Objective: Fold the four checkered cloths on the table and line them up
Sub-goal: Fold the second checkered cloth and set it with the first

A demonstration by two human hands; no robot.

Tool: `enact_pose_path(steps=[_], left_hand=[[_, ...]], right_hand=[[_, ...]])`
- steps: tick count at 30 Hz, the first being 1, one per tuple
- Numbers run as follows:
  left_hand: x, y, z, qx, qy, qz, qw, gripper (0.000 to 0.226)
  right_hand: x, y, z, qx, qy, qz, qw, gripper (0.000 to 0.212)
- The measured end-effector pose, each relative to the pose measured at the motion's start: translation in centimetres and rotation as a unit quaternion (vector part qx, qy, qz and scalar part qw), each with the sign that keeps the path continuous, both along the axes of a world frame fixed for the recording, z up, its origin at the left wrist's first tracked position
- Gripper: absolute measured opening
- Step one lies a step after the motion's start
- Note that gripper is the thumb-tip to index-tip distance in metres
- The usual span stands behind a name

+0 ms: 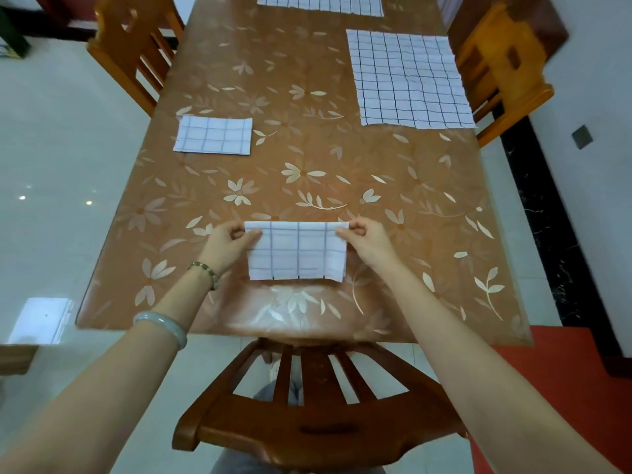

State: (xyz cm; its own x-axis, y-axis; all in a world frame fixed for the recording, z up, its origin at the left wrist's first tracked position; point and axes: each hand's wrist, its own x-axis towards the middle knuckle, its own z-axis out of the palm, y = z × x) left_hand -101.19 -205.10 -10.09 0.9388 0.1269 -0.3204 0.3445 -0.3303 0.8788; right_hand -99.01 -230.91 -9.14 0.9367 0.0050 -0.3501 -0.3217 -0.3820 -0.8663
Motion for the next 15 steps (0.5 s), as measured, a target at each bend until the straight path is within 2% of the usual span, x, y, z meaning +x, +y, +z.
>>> enact_pose_path(steps=[4,6,8,11,13,15], left_hand=[[-1.7,0.9,0.7,-0.024,-0.002,0.052,0.998,0.006],[-2.6,1.6,1.0,-0.017,-0.012,0.072,0.997,0.009],[-3.8,2.8,1.4,-0.016,-0.010,0.090,0.996,0.011],[-5.2,5.2,2.0,-0.017,-0.014,0.124,0.992,0.011],[-5.8,7.1,2.5,-0.066,-0.008,0.147,0.987,0.012],[-6.3,8.9,2.8,-0.118,0.007,0.165,0.979,0.030]], right_hand=[[-1.0,1.0,0.4,0.079,0.028,-0.020,0.996,0.011],[-1.5,1.8,0.8,0.116,0.070,0.019,0.991,0.019],[-1.8,3.0,1.1,0.115,0.108,0.074,0.985,0.032],[-2.2,5.2,2.2,0.095,0.106,0.102,0.985,0.022],[-2.0,6.8,3.0,0.090,0.094,0.105,0.986,0.015],[-1.7,8.5,3.7,0.096,0.089,0.114,0.985,0.014]])
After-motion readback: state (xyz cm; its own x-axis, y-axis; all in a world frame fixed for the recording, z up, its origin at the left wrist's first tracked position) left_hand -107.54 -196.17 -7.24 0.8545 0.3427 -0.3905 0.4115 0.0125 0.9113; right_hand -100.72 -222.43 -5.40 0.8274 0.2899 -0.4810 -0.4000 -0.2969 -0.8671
